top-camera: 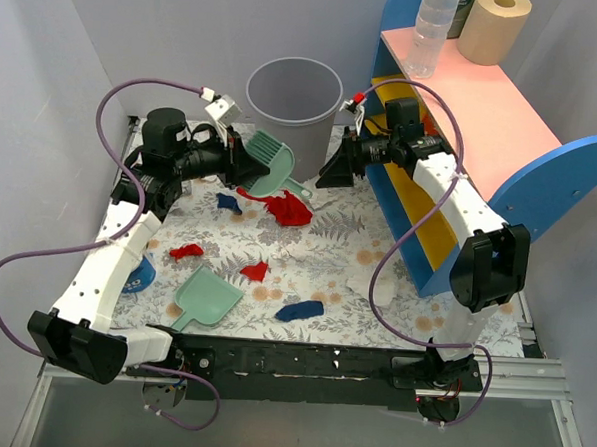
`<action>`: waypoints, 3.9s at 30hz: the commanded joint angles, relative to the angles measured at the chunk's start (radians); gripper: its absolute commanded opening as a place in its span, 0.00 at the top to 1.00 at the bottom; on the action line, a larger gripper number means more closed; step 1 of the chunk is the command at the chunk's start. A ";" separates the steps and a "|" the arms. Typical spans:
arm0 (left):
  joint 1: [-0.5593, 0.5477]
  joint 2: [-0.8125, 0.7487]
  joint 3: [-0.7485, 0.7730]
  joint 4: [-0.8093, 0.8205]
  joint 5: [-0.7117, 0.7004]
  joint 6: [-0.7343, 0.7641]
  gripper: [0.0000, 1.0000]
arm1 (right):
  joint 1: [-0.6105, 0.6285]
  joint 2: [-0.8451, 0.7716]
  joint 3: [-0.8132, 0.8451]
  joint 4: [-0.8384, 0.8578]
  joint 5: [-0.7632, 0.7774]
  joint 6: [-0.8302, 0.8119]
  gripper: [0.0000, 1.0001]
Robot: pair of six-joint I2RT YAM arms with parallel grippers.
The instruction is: Sweep away the paper scraps from the table
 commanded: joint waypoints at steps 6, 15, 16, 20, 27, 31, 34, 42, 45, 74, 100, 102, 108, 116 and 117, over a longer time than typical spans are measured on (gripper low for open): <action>0.016 -0.037 0.021 0.113 -0.010 -0.202 1.00 | 0.056 0.023 -0.028 0.328 -0.291 0.273 0.19; 0.023 0.003 0.056 0.164 0.018 -0.257 1.00 | 0.073 0.011 -0.051 0.353 -0.291 0.291 0.51; 0.023 0.010 0.058 0.164 0.023 -0.253 1.00 | 0.071 0.005 -0.056 0.355 -0.281 0.287 0.57; 0.023 0.027 0.082 0.110 0.023 -0.190 0.83 | 0.071 -0.011 -0.040 0.235 -0.196 0.184 0.99; 0.006 0.079 0.271 -0.226 -0.046 0.356 0.16 | 0.093 -0.005 0.128 -0.163 0.110 -0.268 0.99; -0.007 0.099 0.337 -0.339 -0.097 0.623 0.15 | 0.158 0.018 0.234 -0.343 0.309 -0.512 0.99; -0.012 0.121 0.361 -0.344 -0.115 0.689 0.15 | 0.201 0.034 0.285 -0.442 0.383 -0.626 0.99; -0.018 0.219 0.486 -0.462 -0.027 0.819 0.29 | 0.240 0.023 0.322 -0.483 0.488 -0.706 0.99; -0.032 0.260 0.551 -0.548 0.018 0.836 0.39 | 0.255 0.017 0.337 -0.487 0.514 -0.726 0.99; 0.009 0.160 0.301 -0.443 0.096 0.478 1.00 | 0.203 -0.087 0.224 -0.205 0.249 -0.435 0.15; 0.086 -0.013 -0.076 0.122 0.316 0.070 1.00 | 0.157 -0.021 0.136 0.057 -0.119 -0.126 0.19; 0.086 -0.014 -0.092 0.179 0.336 0.037 1.00 | 0.157 -0.018 0.124 0.112 -0.121 -0.074 0.20; 0.086 -0.005 -0.117 0.263 0.348 -0.042 1.00 | 0.157 0.000 0.128 0.162 -0.141 -0.004 0.31; 0.089 0.000 -0.171 0.404 0.359 -0.193 1.00 | 0.156 -0.029 0.081 0.162 -0.144 -0.005 0.44; 0.092 0.000 -0.178 0.407 0.360 -0.204 1.00 | 0.156 -0.035 0.075 0.163 -0.147 -0.005 0.44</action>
